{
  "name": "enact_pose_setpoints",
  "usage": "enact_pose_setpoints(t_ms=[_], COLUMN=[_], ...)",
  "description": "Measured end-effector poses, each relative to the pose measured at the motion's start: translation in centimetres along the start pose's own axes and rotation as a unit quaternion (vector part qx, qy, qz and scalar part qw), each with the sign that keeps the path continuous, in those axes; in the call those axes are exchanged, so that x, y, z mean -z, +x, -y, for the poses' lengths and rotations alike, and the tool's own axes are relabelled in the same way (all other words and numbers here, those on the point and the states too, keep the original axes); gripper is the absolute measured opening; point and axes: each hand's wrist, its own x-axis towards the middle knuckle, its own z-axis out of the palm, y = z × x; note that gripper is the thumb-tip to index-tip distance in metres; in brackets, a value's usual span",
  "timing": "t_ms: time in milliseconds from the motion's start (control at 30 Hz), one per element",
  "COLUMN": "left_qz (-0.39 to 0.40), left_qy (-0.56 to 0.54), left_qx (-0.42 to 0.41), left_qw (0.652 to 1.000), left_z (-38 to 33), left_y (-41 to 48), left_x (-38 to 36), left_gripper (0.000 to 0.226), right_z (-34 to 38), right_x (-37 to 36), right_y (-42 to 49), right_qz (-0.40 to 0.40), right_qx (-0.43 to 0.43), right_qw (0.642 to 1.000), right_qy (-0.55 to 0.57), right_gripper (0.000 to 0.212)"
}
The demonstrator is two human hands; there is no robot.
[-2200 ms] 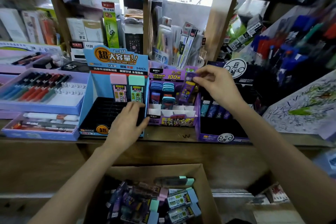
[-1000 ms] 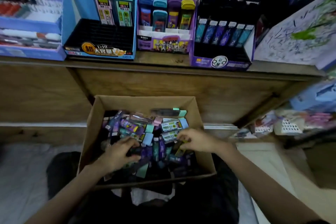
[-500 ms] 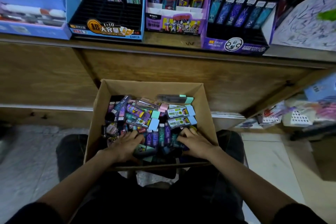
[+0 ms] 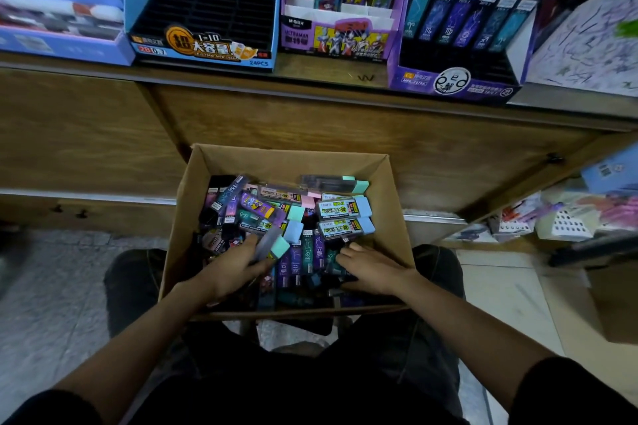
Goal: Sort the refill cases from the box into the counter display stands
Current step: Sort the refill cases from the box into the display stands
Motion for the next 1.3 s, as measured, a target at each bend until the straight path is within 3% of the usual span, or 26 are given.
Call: enact_pose_setpoints(t_ms=[133, 267, 433, 600, 700, 800, 933, 1033, 1167, 1300], left_qz=[-0.046, -0.067, -0.081, -0.076, -0.083, -0.060, -0.022, -0.002, -0.026, -0.053], left_qy=[-0.144, -0.239, -0.306, -0.333, -0.352, -0.369, -0.416, -0.366, -0.345, -0.446], left_qx=[0.053, 0.068, 0.086, 0.107, 0.117, 0.119, 0.128, 0.114, 0.095, 0.089], left_qw=[0.987, 0.966, 0.945, 0.934, 0.925, 0.920, 0.900, 0.924, 0.934, 0.889], left_z=[-0.6, -1.5, -2.3, -3.8, -4.8, -5.5, -6.0, -6.1, -6.0, -6.3], left_y=[0.0, 0.5, 1.3, 2.2, 2.7, 3.2, 3.3, 3.1, 2.9, 2.5], left_x=[-0.2, -0.7, -1.6, -2.5, -3.0, -3.3, -3.6, -3.8, -3.5, -2.5], left_gripper=[0.028, 0.020, 0.023, 0.038, 0.047, 0.054, 0.056, 0.069, 0.033, 0.024], right_z=[0.2, 0.6, 0.9, 1.8, 2.0, 2.5, 4.2, 5.2, 5.8, 5.8], right_x=[0.3, 1.6, 2.9, 3.4, 4.2, 4.6, 3.9, 3.8, 4.7, 4.8], right_y=[0.2, 0.9, 2.0, 2.8, 3.3, 3.9, 4.8, 5.3, 5.0, 3.6], right_qz=[-0.078, -0.155, -0.225, -0.251, -0.281, -0.273, -0.251, -0.235, -0.204, -0.150], right_qx=[-0.040, -0.143, -0.239, -0.276, -0.300, -0.326, -0.348, -0.370, -0.342, -0.233], right_qw=[0.995, 0.962, 0.827, 0.774, 0.719, 0.652, 0.617, 0.594, 0.599, 0.503], right_qy=[0.053, 0.175, 0.456, 0.511, 0.560, 0.628, 0.660, 0.674, 0.695, 0.819], right_gripper=[0.038, 0.039, 0.028, 0.029, 0.029, 0.028, 0.035, 0.025, 0.026, 0.045])
